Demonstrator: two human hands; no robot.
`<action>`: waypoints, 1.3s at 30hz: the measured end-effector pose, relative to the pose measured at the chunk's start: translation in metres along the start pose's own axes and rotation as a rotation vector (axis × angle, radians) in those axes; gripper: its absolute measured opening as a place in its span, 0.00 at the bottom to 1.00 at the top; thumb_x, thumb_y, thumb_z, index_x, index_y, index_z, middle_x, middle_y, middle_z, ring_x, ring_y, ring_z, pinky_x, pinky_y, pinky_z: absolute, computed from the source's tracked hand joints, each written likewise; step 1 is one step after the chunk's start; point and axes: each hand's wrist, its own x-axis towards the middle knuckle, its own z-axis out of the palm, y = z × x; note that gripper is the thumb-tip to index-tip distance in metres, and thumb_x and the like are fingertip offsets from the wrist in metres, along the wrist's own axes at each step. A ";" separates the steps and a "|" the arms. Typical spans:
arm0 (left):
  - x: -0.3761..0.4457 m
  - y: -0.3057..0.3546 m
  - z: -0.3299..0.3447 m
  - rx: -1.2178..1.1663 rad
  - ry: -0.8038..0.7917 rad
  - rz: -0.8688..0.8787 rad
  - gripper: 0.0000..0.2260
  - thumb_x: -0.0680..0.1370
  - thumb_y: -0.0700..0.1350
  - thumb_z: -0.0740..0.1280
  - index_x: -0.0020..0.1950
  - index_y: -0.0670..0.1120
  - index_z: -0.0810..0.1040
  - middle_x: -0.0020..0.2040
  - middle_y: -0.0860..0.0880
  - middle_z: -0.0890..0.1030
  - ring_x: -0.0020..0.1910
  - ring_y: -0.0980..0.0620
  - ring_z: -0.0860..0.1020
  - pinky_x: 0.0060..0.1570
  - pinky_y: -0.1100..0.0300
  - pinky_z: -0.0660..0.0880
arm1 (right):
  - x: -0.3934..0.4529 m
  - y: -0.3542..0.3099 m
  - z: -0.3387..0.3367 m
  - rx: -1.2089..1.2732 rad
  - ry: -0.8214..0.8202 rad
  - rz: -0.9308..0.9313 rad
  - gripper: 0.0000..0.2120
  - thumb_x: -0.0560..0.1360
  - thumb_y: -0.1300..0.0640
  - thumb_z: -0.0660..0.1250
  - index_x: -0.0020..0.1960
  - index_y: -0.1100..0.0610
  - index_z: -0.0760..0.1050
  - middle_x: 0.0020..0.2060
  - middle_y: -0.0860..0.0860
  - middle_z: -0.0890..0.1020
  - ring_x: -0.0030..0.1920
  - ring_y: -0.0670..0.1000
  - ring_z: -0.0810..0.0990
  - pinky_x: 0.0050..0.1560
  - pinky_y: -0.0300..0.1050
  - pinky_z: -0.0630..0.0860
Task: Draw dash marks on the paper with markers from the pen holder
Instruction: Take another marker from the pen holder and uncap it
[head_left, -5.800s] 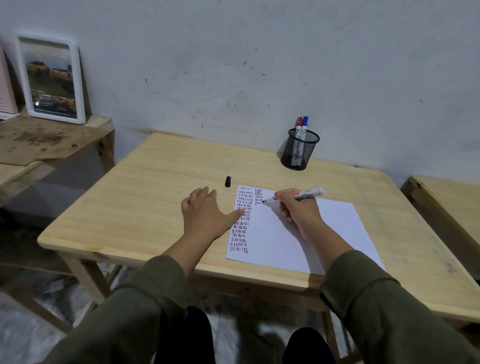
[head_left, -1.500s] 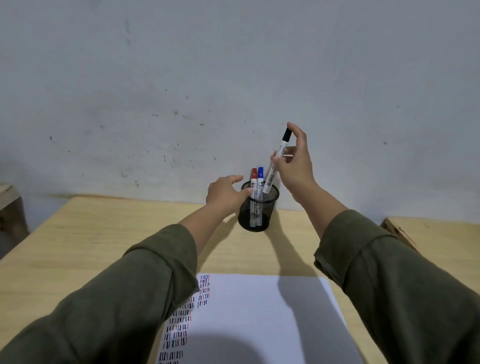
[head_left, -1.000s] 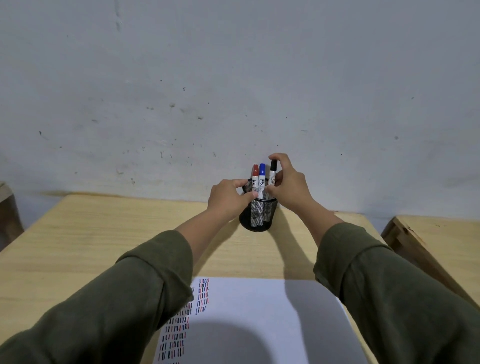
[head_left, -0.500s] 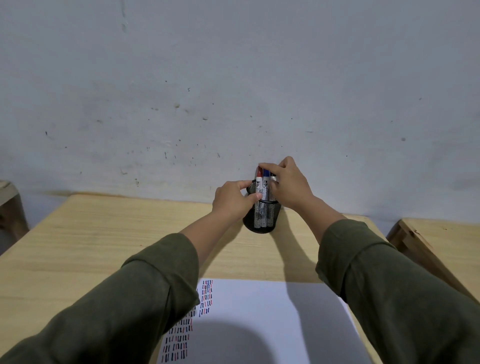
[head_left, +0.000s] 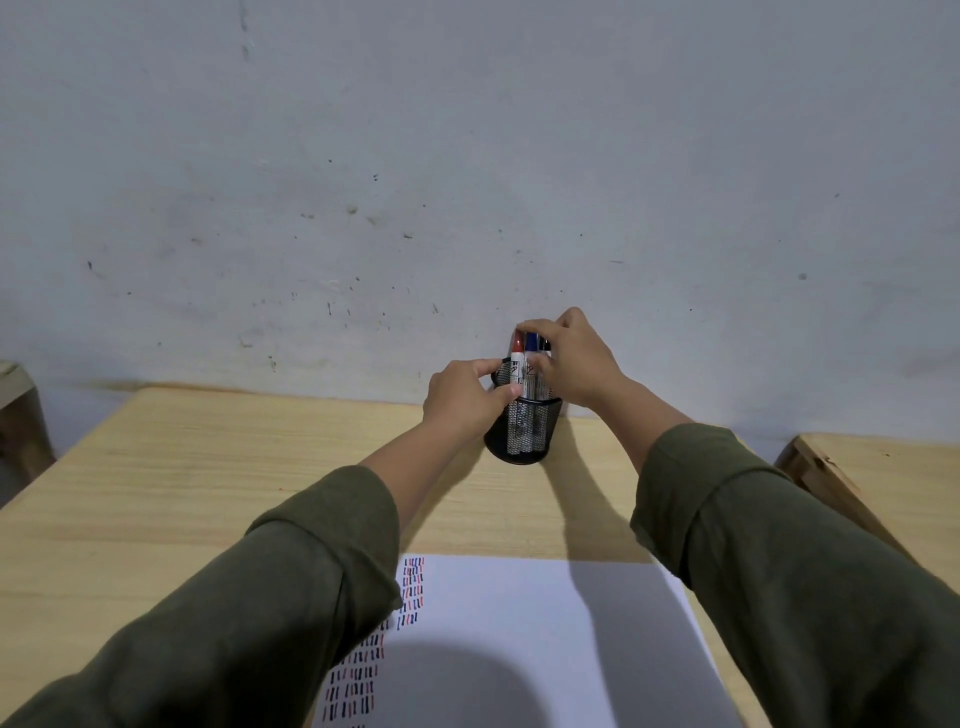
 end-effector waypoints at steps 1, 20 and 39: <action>0.000 0.000 0.000 -0.002 0.002 -0.002 0.22 0.74 0.51 0.70 0.67 0.50 0.75 0.67 0.49 0.77 0.69 0.49 0.71 0.62 0.58 0.69 | 0.001 -0.001 -0.002 0.006 -0.003 0.008 0.18 0.77 0.56 0.63 0.67 0.49 0.70 0.56 0.55 0.68 0.52 0.52 0.71 0.50 0.45 0.71; -0.016 0.028 -0.022 -0.309 0.164 0.047 0.14 0.77 0.51 0.66 0.60 0.50 0.80 0.60 0.52 0.81 0.61 0.55 0.76 0.61 0.62 0.68 | -0.026 -0.043 -0.071 0.970 0.459 0.053 0.19 0.72 0.64 0.69 0.53 0.50 0.63 0.40 0.53 0.81 0.39 0.50 0.82 0.47 0.45 0.80; -0.126 0.067 -0.080 -0.790 -0.021 -0.059 0.07 0.76 0.49 0.68 0.39 0.50 0.79 0.44 0.54 0.80 0.53 0.54 0.75 0.50 0.60 0.68 | -0.168 -0.098 -0.098 1.096 -0.253 0.063 0.08 0.76 0.53 0.66 0.53 0.54 0.71 0.43 0.56 0.83 0.37 0.51 0.80 0.37 0.39 0.76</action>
